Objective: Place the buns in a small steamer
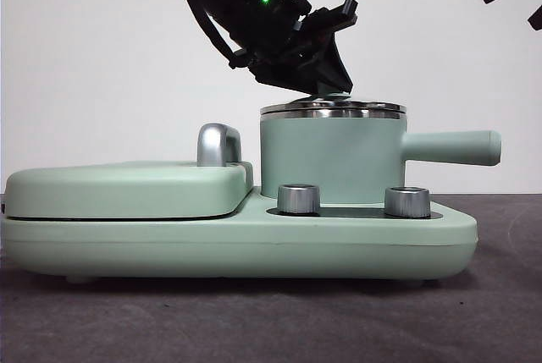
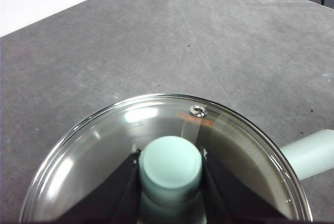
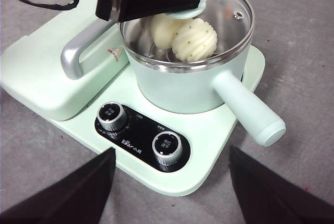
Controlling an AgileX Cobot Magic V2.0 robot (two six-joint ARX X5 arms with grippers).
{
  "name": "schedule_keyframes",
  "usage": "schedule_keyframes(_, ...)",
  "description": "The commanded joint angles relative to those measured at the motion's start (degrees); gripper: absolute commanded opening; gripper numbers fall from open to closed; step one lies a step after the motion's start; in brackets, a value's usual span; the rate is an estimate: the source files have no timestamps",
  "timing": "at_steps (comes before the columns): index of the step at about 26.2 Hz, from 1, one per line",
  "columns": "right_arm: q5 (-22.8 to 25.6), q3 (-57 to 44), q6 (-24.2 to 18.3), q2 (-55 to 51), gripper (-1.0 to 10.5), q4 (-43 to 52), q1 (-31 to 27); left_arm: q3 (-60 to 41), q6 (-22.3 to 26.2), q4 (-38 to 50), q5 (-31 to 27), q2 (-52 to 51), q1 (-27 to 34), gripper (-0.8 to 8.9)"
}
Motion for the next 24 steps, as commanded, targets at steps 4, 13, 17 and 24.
schedule_keyframes(4,0.02,0.59,0.42,0.26,3.4,0.57,0.39,1.18,-1.31,-2.86,-0.11,1.07,-0.24,0.12)
schedule_keyframes(13,0.02,0.59,0.42,0.26,3.4,0.55,0.39,3.76,-1.20,-3.15,-0.11,1.07,-0.15,0.12)
schedule_keyframes(17,0.02,0.59,0.42,0.26,3.4,0.55,0.39,3.76,-0.46,-4.74,-0.11,1.31,-0.13,0.12)
schedule_keyframes(24,-0.02,0.59,0.44,0.22,3.4,0.55,0.39,3.76,0.37,-4.94,-0.11,3.08,-0.13,2.41)
